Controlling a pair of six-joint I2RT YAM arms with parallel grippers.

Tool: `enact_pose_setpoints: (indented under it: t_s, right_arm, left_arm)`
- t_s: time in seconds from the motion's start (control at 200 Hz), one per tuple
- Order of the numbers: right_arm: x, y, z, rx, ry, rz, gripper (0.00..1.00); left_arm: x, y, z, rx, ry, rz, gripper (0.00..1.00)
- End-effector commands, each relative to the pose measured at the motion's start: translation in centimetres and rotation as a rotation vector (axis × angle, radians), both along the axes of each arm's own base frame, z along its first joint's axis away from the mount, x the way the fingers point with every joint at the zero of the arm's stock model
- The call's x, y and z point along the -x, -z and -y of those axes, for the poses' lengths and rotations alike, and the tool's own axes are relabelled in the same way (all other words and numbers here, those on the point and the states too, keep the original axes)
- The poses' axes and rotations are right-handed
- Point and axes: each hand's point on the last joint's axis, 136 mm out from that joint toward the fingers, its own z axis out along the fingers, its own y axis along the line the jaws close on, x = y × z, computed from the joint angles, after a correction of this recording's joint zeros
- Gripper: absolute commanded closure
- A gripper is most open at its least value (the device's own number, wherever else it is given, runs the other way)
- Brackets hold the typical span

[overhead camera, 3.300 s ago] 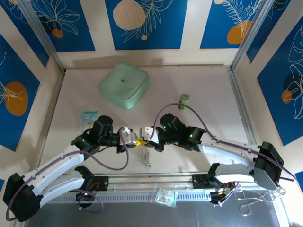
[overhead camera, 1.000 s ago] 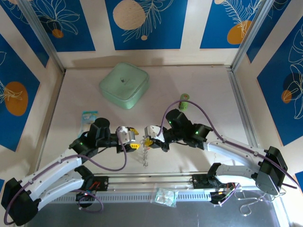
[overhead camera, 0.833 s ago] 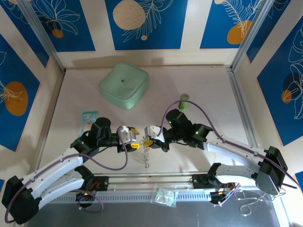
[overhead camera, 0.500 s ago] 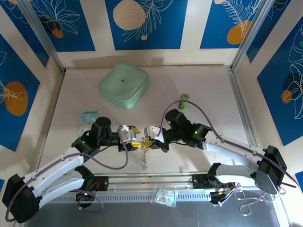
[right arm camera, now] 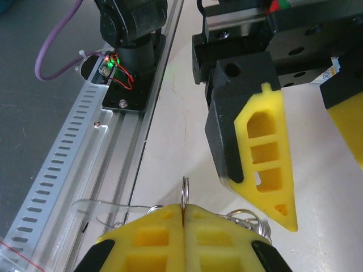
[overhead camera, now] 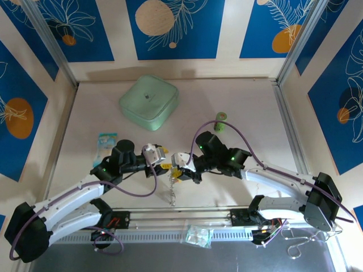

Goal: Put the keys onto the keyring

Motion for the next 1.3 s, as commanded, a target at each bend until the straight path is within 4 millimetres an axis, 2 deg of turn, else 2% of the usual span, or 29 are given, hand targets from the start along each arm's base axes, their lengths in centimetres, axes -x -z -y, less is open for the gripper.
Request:
enact_pose_setpoints:
  t_s: [0.0,0.135,0.325,0.545,0.71,0.885,1.025,1.15,1.205,1.26,1.295]
  right_arm:
    - [-0.6,-1.5,-0.2,-0.037,0.011,0.044,1.00]
    - [-1.7,-1.2,0.2,-0.018,0.064,0.075,1.00]
    - [-2.4,-1.2,0.1,-0.003,0.087,0.082,1.00]
    - [-2.5,-1.2,-0.1,0.005,0.095,0.087,1.00]
    - [-2.5,-0.9,-0.5,0.005,0.092,0.074,1.00]
    - [-2.5,-0.5,-1.0,0.012,0.090,0.069,1.00]
    - [-2.6,-0.6,-1.2,0.010,0.088,0.072,1.00]
    - [-2.5,-0.5,-1.0,0.016,0.090,0.075,1.00]
    - [-2.6,-0.7,-0.8,0.005,0.103,0.074,1.00]
    - [-2.7,-1.1,-0.4,-0.023,0.120,0.058,0.81]
    - [-2.6,-1.3,-0.1,-0.037,0.124,0.047,0.74]
  left_arm:
    - [0.0,-0.9,-0.5,-0.033,-0.016,0.041,0.47]
    - [0.6,-0.9,-1.8,-0.102,-0.015,0.101,0.53]
    - [2.6,0.2,-2.2,-0.160,0.075,0.076,0.62]
    - [5.2,0.0,-0.9,-0.075,0.214,-0.018,0.69]
    - [5.1,0.0,0.7,0.002,0.251,-0.093,0.69]
    - [4.6,0.7,1.5,-0.009,0.260,-0.117,0.71]
    - [4.9,1.0,1.5,-0.026,0.278,-0.119,0.89]
    - [4.9,0.9,1.3,-0.038,0.274,-0.104,1.00]
    - [5.0,0.7,1.2,-0.035,0.272,-0.097,1.00]
    - [5.0,0.6,1.1,-0.032,0.268,-0.092,1.00]
    - [5.0,0.5,1.1,-0.026,0.264,-0.086,1.00]
